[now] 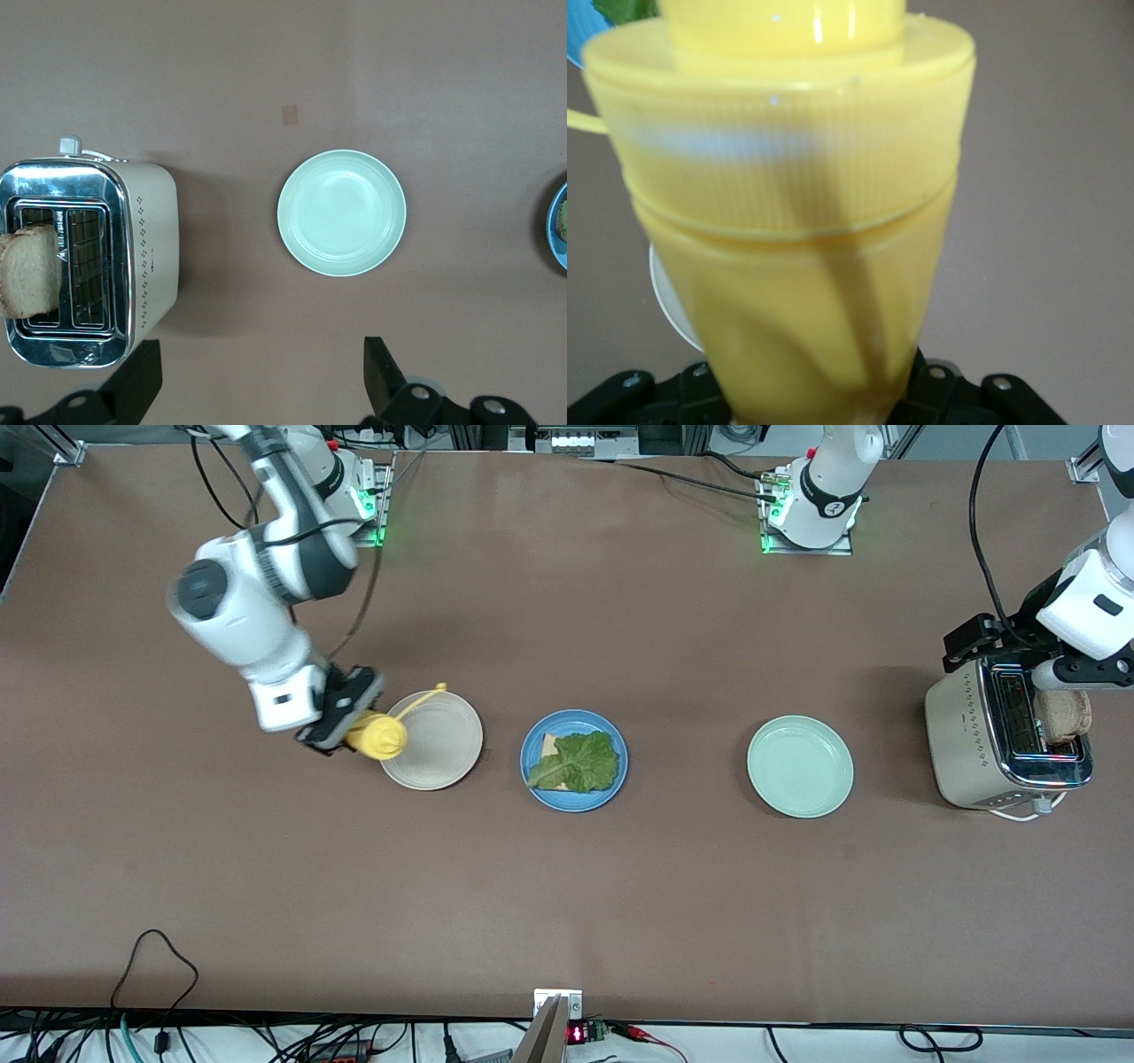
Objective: Make sandwich in blue plate with both arms
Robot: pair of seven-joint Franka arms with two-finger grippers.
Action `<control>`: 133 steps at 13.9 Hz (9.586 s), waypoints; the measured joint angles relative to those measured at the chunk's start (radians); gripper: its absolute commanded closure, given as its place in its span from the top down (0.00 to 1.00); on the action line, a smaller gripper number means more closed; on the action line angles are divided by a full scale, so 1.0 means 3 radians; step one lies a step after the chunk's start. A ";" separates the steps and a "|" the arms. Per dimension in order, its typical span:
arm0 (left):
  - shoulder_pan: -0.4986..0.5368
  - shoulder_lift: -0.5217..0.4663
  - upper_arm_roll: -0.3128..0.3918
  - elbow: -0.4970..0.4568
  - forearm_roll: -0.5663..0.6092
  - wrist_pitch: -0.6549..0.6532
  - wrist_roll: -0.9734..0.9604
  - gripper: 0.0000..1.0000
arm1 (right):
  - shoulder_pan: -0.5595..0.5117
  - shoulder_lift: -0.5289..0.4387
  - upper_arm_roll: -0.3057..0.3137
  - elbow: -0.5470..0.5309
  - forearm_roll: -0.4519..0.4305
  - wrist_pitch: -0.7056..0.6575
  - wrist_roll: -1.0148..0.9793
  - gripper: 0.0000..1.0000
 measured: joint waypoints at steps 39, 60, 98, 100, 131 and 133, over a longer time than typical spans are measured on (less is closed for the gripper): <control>0.0016 -0.0002 -0.0069 0.0010 0.0000 0.0001 -0.0007 1.00 | -0.1802 0.0041 -0.0117 0.0205 0.1126 -0.1151 -0.3872 0.00; 0.0017 -0.0002 -0.0071 0.0010 0.0000 0.0001 -0.0007 1.00 | -0.2677 0.1335 -0.0099 0.0446 0.1939 -0.1140 -0.5188 1.00; 0.0044 0.0099 -0.0055 0.0059 0.0003 0.0002 -0.0009 1.00 | -0.3001 0.0875 -0.0333 0.1066 0.1524 -0.1539 -0.4714 1.00; 0.0238 0.0204 -0.0023 0.0162 0.0006 0.0003 -0.0009 1.00 | -0.2994 0.0714 -0.0330 0.1264 0.1411 -0.1726 -0.4313 1.00; 0.1708 0.1426 -0.0023 0.0575 0.0011 -0.0096 0.1975 0.01 | -0.0773 -0.0302 -0.0321 0.1932 0.0206 -0.2954 0.2376 1.00; 0.1683 0.1306 -0.0078 0.0958 0.0007 -0.0603 0.1986 0.01 | -0.0770 -0.0300 -0.0321 0.1933 0.0207 -0.2959 0.2396 1.00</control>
